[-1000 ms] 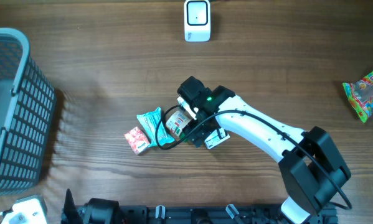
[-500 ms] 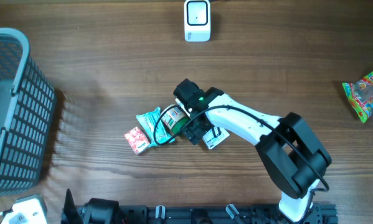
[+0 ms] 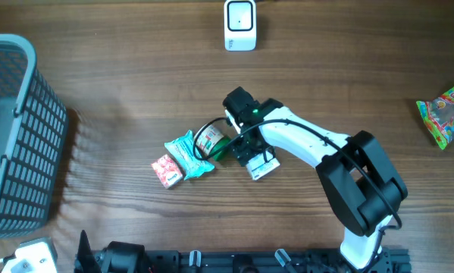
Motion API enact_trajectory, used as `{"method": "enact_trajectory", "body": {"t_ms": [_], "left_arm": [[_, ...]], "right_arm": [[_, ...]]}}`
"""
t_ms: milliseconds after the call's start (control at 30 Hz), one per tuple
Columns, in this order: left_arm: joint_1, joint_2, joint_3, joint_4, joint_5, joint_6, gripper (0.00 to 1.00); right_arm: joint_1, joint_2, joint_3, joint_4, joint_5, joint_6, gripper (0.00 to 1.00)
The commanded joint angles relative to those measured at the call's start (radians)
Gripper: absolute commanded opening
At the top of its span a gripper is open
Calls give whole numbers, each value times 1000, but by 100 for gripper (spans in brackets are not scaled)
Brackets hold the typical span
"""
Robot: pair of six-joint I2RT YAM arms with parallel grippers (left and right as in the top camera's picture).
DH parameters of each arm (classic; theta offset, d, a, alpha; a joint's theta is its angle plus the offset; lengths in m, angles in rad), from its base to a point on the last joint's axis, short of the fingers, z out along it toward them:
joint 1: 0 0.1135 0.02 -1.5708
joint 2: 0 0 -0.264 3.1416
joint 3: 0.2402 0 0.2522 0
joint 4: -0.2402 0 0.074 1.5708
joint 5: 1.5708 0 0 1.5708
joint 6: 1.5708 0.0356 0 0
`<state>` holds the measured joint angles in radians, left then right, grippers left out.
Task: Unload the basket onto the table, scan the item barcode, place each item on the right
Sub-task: 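Move the right gripper to the white Hansaplast pack and grasp it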
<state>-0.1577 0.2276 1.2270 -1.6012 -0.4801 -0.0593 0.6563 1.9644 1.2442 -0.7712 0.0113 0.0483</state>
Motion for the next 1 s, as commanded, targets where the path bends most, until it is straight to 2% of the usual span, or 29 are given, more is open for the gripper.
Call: {"method": "enact_trajectory", "body": {"t_ms": [0,200,500,633,967], "left_arm": [[3,-11,-2,2,8,-9,100],[3,-11,-2,2,8,-9,100],[3,-11,-2,2,8,-9,100],[3,-11,-2,2,8,-9,100],[3,-11,-2,2,8,-9,100]], "right_arm": [[0,27,-6,-9,-41,44,73],[-9,27,134,-132,-296,68,61],[-17,14,335,-355,-544,53,63],[-17,-11,360,-390,-694,-24,63],[-17,-24,361,-391,-713,-102,63]]}}
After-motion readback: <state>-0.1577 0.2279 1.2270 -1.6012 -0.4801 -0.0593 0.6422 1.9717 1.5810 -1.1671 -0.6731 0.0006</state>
